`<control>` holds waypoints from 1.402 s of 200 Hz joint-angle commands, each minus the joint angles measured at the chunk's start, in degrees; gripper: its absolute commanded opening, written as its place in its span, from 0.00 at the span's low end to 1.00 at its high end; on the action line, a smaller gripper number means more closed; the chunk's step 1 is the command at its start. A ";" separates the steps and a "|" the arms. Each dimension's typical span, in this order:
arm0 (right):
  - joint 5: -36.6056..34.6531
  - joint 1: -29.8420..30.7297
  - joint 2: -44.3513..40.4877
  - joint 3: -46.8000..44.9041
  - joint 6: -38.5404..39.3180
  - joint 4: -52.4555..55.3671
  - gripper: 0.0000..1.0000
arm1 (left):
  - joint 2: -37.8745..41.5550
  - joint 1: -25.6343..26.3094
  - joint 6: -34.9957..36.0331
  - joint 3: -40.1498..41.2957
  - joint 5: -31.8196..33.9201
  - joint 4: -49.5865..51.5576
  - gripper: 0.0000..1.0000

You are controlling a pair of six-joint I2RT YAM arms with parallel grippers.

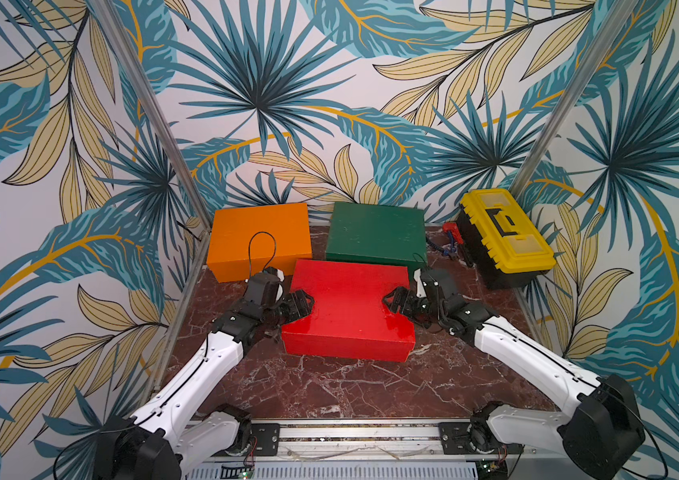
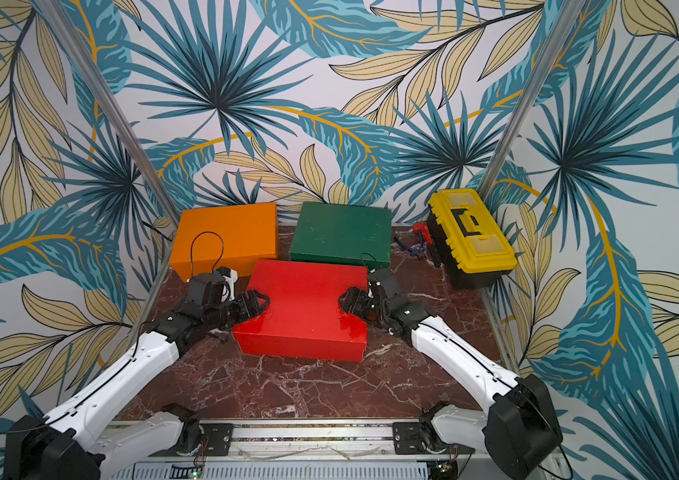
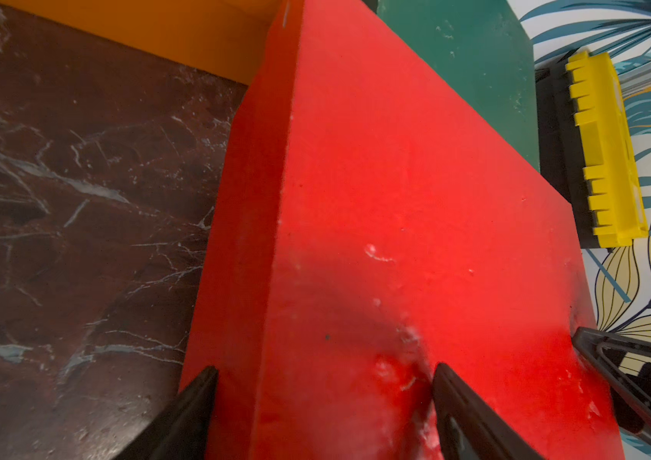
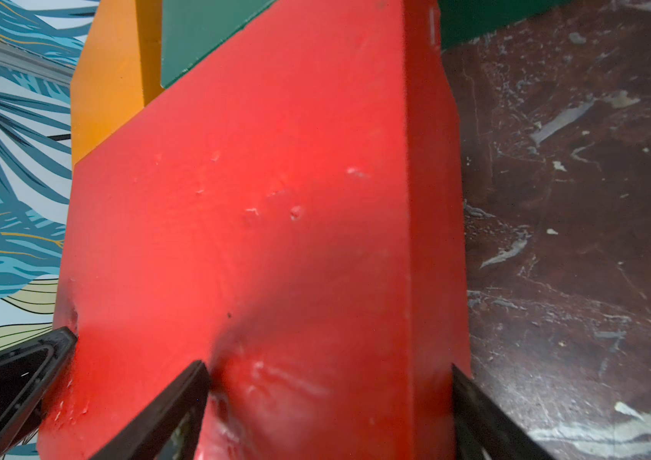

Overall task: Stack the shoeboxes
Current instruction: Pick up the shoebox from the center of the board, then place the shoebox at the shoebox.

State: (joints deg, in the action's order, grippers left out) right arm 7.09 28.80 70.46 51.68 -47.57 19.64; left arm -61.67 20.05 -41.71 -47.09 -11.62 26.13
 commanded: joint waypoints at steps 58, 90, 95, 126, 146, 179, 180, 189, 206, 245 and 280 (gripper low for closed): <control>5.06 1.74 -0.73 7.65 2.12 1.79 0.86 | -3.01 4.84 -0.23 -12.81 -5.18 0.03 0.82; 5.12 1.73 0.22 12.60 2.76 3.60 0.86 | -7.58 6.33 0.53 -20.19 -4.06 1.52 0.82; 5.26 1.72 0.32 13.22 2.83 3.64 0.86 | -8.54 6.38 0.57 -21.39 -4.26 1.63 0.82; 3.33 1.47 2.18 18.95 4.79 6.75 0.86 | -14.39 7.68 0.75 -28.60 -4.81 1.77 0.80; 3.13 1.22 3.24 21.68 5.72 7.37 0.88 | -17.94 8.89 0.84 -33.16 -4.36 2.03 0.80; 4.47 -0.60 6.23 26.34 6.35 8.95 0.88 | -22.93 10.42 1.37 -40.10 -3.84 2.96 0.80; 4.57 -0.64 6.30 26.44 6.35 8.94 0.88 | -23.08 10.43 1.37 -40.27 -3.85 2.96 0.80; 5.13 -1.36 6.75 27.39 6.45 9.05 0.88 | -24.37 10.91 1.45 -41.64 -2.89 2.92 0.80; 5.62 -2.63 7.39 28.98 6.77 9.49 0.88 | -26.78 11.56 1.98 -44.41 -2.21 2.94 0.79; 9.18 -6.70 10.22 32.05 6.81 9.43 0.88 | -31.22 12.38 2.58 -50.08 -1.50 2.95 0.79; 13.35 -11.13 14.07 35.75 6.64 8.86 0.88 | -36.68 12.64 3.00 -56.51 -2.14 2.92 0.79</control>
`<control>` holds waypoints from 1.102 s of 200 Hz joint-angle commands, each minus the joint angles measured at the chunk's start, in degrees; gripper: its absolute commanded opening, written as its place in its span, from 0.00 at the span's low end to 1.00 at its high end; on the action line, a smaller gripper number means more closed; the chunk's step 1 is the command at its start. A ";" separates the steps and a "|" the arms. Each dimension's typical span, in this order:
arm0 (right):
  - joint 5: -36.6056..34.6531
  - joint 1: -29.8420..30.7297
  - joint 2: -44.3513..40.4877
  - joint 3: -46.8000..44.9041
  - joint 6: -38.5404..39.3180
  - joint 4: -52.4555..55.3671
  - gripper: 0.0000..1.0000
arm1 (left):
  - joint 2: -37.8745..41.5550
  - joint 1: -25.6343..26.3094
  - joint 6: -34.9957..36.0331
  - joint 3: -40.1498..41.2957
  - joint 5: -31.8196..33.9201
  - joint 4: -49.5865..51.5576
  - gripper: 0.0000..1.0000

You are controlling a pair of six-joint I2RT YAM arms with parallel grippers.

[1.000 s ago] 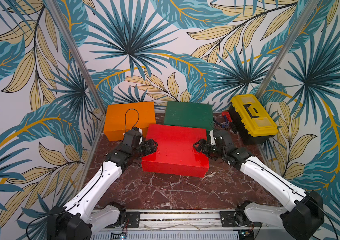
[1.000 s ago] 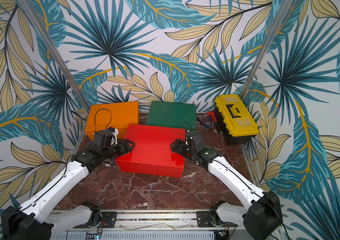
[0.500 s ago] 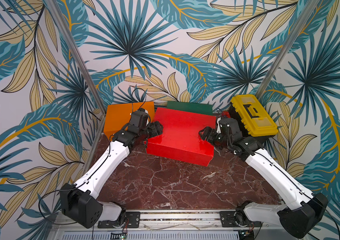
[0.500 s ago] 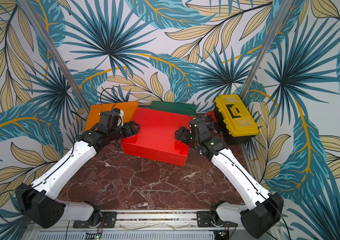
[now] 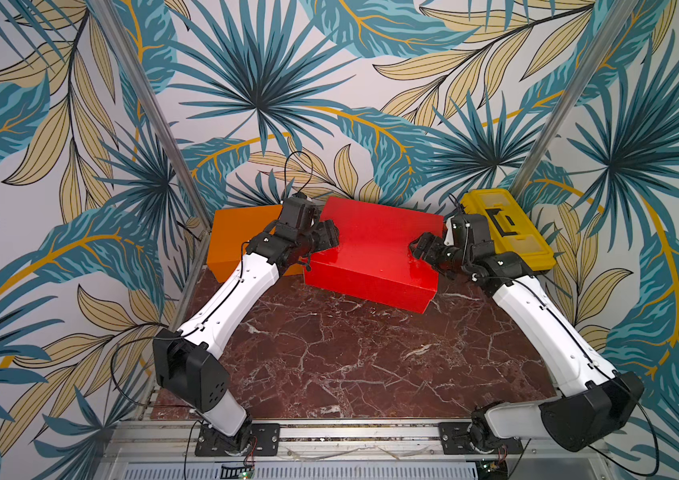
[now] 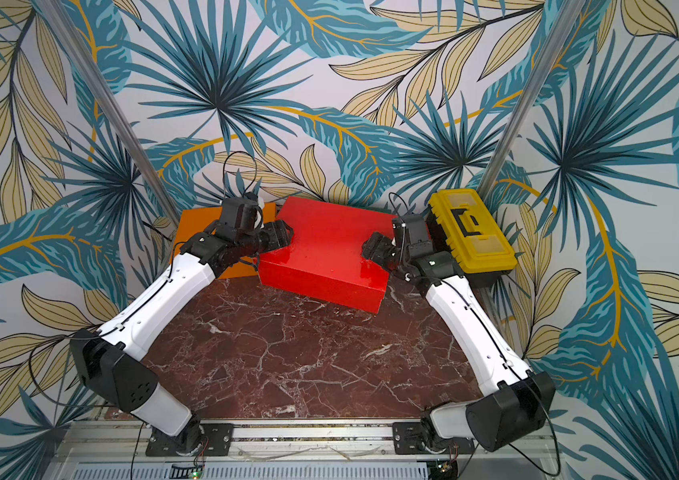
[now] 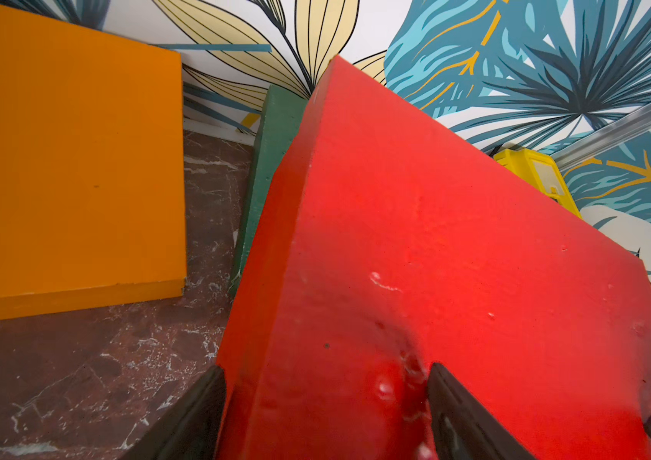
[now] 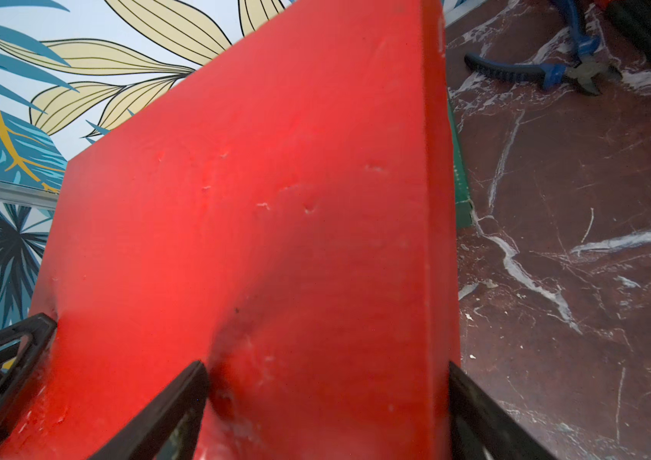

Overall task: Stack the shoeboxes
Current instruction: Place the shoebox at the shoebox.

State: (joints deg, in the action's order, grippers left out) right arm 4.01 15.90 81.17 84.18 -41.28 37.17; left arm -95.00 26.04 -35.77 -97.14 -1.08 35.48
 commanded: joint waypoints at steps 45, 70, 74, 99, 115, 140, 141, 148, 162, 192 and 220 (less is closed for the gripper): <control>19.70 -1.43 9.84 9.40 1.09 -7.65 0.88 | -10.91 6.73 -2.86 -14.66 -13.22 -6.39 0.78; 21.11 -2.84 15.71 15.97 2.27 -5.63 0.88 | -15.28 6.65 -2.48 -19.64 -13.27 -6.24 0.78; 21.28 -3.02 16.71 17.20 2.53 -5.05 0.88 | -16.11 6.65 -2.47 -20.61 -13.23 -6.16 0.78; 22.92 -4.10 22.57 23.54 3.20 -3.35 0.88 | -21.14 6.65 -1.96 -26.76 -13.02 -3.68 0.78; 23.15 -4.29 26.17 27.37 3.78 -2.03 0.88 | -23.60 6.63 -1.09 -29.77 -12.77 -2.44 0.78; 23.97 -4.47 31.90 33.39 4.47 0.05 0.88 | -25.97 6.18 -0.44 -31.58 -11.24 -1.71 0.79; 24.00 -4.52 32.10 33.71 4.46 0.12 0.88 | -26.09 6.15 -0.44 -31.64 -11.28 -1.72 0.79; 24.00 -4.64 33.74 35.54 4.66 1.14 0.88 | -26.73 5.84 -0.51 -32.06 -11.47 -1.73 0.79; 24.28 -5.06 36.54 39.09 5.04 2.98 0.87 | -28.14 5.11 -1.01 -32.94 -12.47 -1.73 0.79; 24.37 -6.13 39.79 43.08 4.98 3.79 0.87 | -30.83 4.24 -0.54 -35.41 -13.35 -1.74 0.79; 24.29 -6.84 42.31 45.88 4.99 4.23 0.87 | -32.95 3.56 -0.48 -37.39 -14.86 -1.73 0.79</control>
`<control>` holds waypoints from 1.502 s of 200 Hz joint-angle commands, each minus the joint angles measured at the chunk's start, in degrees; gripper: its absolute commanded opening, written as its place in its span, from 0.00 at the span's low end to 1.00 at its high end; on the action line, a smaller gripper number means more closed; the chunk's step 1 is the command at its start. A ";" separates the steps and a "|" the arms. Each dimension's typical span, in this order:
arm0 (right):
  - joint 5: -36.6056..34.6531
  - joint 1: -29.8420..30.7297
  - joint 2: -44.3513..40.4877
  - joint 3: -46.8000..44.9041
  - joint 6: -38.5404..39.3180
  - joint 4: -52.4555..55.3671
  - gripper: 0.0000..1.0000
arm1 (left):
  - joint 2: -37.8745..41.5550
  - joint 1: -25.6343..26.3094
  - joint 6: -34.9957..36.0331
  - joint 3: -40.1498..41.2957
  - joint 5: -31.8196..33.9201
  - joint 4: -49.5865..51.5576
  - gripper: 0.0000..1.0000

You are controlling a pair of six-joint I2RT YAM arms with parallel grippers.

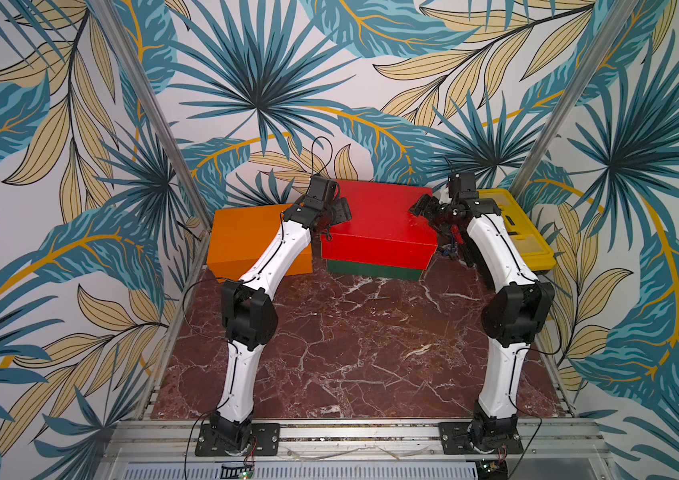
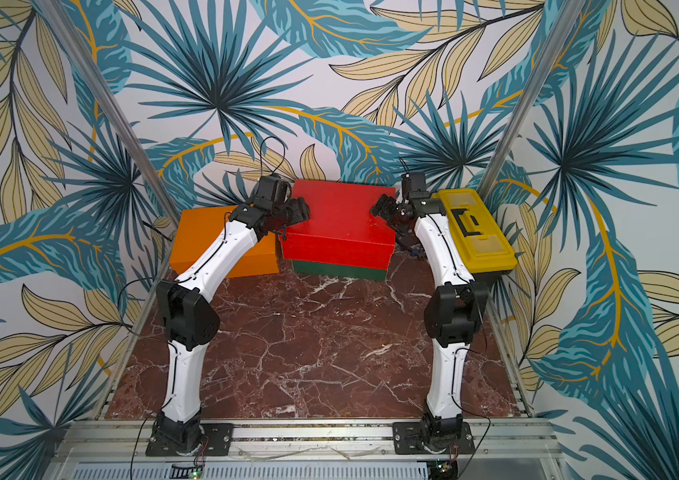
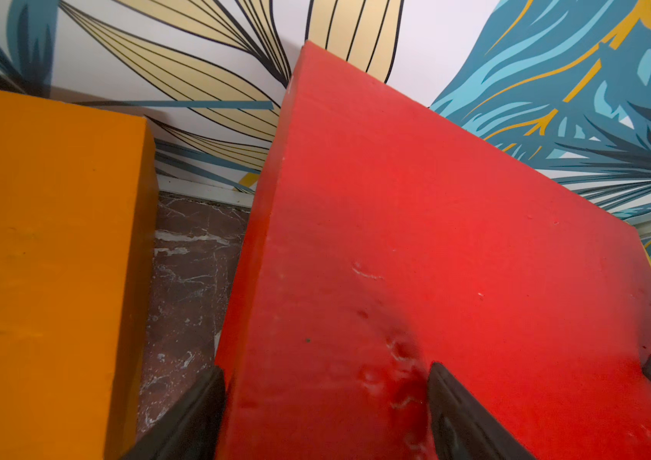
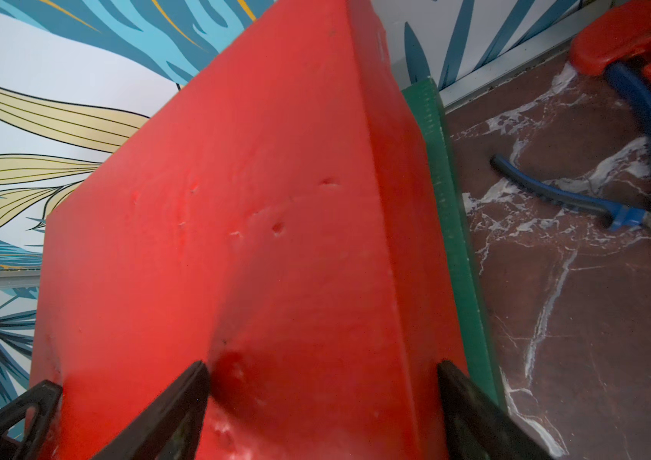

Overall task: Stack the shoeboxes
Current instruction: Place the shoebox at the shoebox.

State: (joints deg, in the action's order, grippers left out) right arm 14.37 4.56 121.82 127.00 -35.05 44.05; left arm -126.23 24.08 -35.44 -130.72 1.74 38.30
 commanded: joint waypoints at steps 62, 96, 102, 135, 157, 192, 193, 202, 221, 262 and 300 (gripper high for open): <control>13.63 3.55 4.43 4.62 -1.41 -2.48 0.88 | -3.98 4.40 -1.67 -4.17 -18.99 -4.53 0.82; 13.32 2.49 4.96 4.61 -1.25 -2.35 0.89 | -4.02 2.85 -1.76 -2.85 -20.63 -4.62 0.89; 13.27 2.15 4.92 4.65 -1.28 -2.36 0.89 | -3.93 2.64 -1.67 -2.71 -20.26 -4.56 0.90; 13.27 1.07 5.59 4.63 -1.59 -2.80 0.90 | -5.48 1.61 -1.86 -4.20 -20.95 -4.55 0.92; 14.00 0.94 6.83 5.66 -1.98 -3.68 0.89 | -6.94 1.56 -1.40 -6.44 -21.12 -4.56 0.92; 15.13 0.94 7.69 6.50 -3.46 -6.21 0.89 | -9.62 1.24 -1.03 -10.41 -22.19 -4.56 0.92; 15.15 0.96 7.71 6.50 -3.50 -6.23 0.89 | -9.68 1.24 -1.03 -10.51 -22.29 -4.56 0.92; 15.33 0.90 8.03 6.97 -3.62 -6.27 0.88 | -10.08 1.08 -1.03 -11.24 -22.48 -4.55 0.92; 15.19 0.89 8.43 8.11 -3.63 -6.07 0.88 | -10.17 0.75 -1.29 -11.97 -22.39 -4.56 0.92; 14.80 0.39 8.19 8.97 -3.54 -5.42 0.89 | -9.64 0.74 -1.55 -11.10 -23.52 -4.51 1.00; 15.46 -0.66 6.39 8.31 -3.45 -6.13 0.89 | -7.73 0.77 -0.95 -9.41 -22.91 -4.56 1.00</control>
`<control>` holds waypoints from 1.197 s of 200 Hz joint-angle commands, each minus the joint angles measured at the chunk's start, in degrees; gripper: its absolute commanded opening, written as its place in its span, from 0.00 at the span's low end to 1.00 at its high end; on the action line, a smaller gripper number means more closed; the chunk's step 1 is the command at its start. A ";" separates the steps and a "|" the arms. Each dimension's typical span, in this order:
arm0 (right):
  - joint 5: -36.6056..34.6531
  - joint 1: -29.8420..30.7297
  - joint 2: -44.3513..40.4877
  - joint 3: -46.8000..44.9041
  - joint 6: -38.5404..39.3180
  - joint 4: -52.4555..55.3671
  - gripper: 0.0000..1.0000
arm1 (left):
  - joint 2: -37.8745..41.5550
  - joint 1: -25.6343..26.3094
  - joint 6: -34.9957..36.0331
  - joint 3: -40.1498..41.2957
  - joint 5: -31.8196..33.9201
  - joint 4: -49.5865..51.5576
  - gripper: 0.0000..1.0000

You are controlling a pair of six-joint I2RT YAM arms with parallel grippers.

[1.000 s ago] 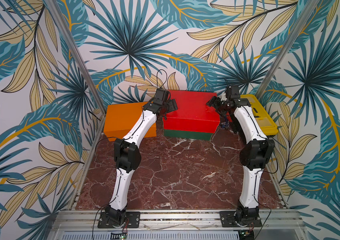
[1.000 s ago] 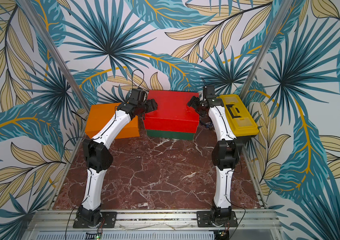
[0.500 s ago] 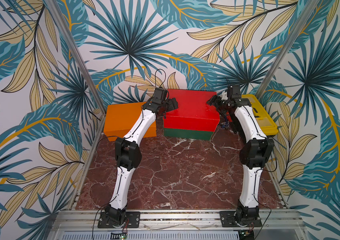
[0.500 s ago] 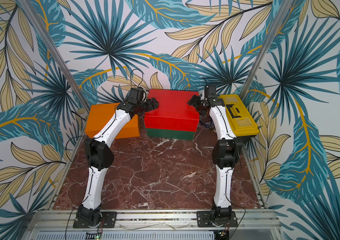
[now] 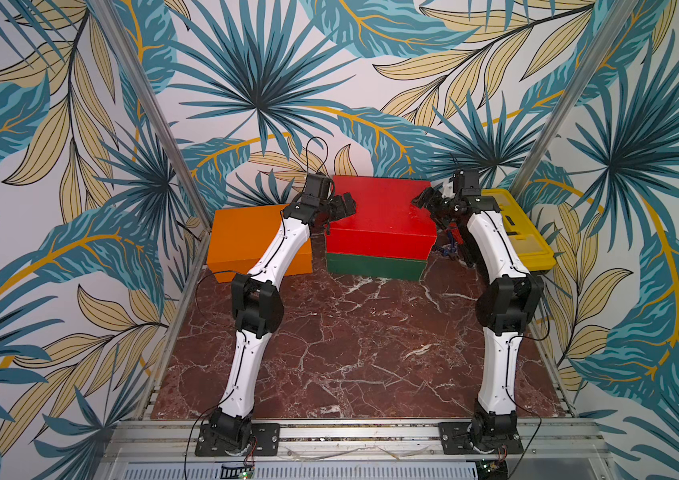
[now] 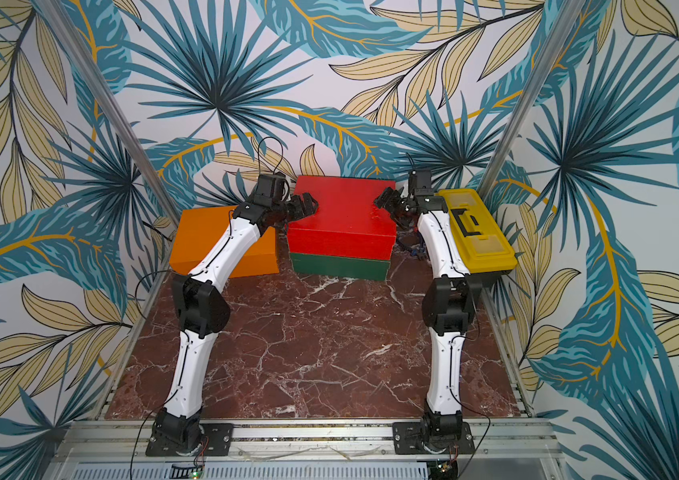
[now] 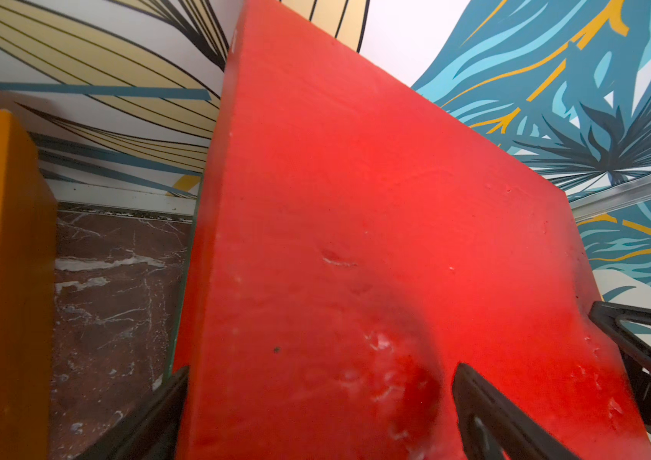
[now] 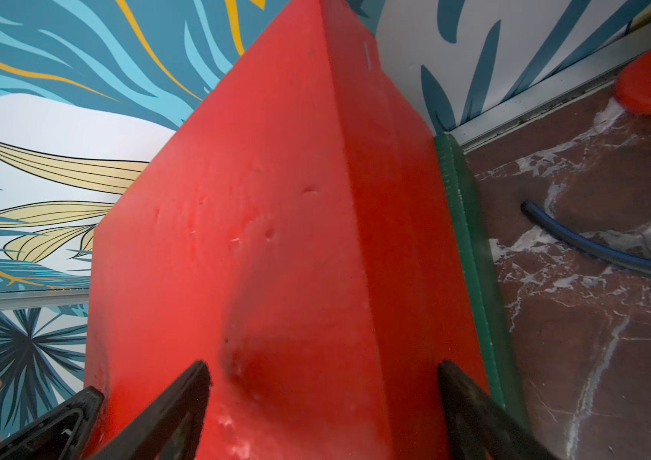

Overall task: Stack the shoeboxes
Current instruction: Place the shoebox at the shoebox.

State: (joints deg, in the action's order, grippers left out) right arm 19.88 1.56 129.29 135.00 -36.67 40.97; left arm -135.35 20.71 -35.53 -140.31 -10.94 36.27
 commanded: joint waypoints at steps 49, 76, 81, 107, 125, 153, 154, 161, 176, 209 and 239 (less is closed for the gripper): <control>11.19 -0.24 -3.07 1.85 -2.79 -3.33 0.91 | 2.35 3.75 -0.59 0.41 -10.19 -2.52 1.00; 10.55 -0.94 -4.12 1.68 -1.55 -1.74 0.93 | 2.53 3.55 -0.76 0.40 -10.18 -2.52 1.00; 10.23 -0.99 -4.23 1.59 -1.25 -1.41 0.93 | 2.53 3.53 -0.77 0.39 -10.16 -2.52 1.00; 9.03 -1.21 -4.92 -1.34 -0.81 -1.39 0.95 | 2.44 3.46 -0.93 0.45 -10.13 -2.50 1.00; 9.84 -1.12 -4.63 -3.48 -1.21 -2.18 0.95 | 2.63 3.30 -1.01 0.63 -10.09 -2.52 1.00; 7.52 -0.52 -4.79 -4.66 0.41 -0.25 0.95 | 4.00 2.55 -1.29 1.73 -9.55 -2.52 1.00; 7.27 -0.47 -4.86 -4.70 0.52 -0.13 0.95 | 4.06 2.52 -1.29 1.81 -9.50 -2.52 1.00; 6.22 -0.33 -5.13 -5.00 1.03 0.72 0.95 | 4.60 2.28 -1.30 2.34 -9.26 -2.52 1.00; 5.04 -0.16 -5.94 -6.84 1.33 0.87 0.95 | 5.89 1.68 -1.30 3.77 -8.38 -2.55 1.00; -1.20 -0.06 -6.82 -7.93 3.20 3.57 0.97 | 7.50 0.66 -1.46 5.61 -8.38 -2.66 1.00; -7.26 -0.09 -8.12 -8.24 5.60 6.38 0.97 | 8.42 -0.07 -1.45 6.83 -8.57 -2.62 1.00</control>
State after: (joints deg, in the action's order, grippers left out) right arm 17.37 0.49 124.05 128.11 -33.85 43.92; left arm -130.52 20.69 -36.86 -135.52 -16.58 35.94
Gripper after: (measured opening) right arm 0.971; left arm 0.997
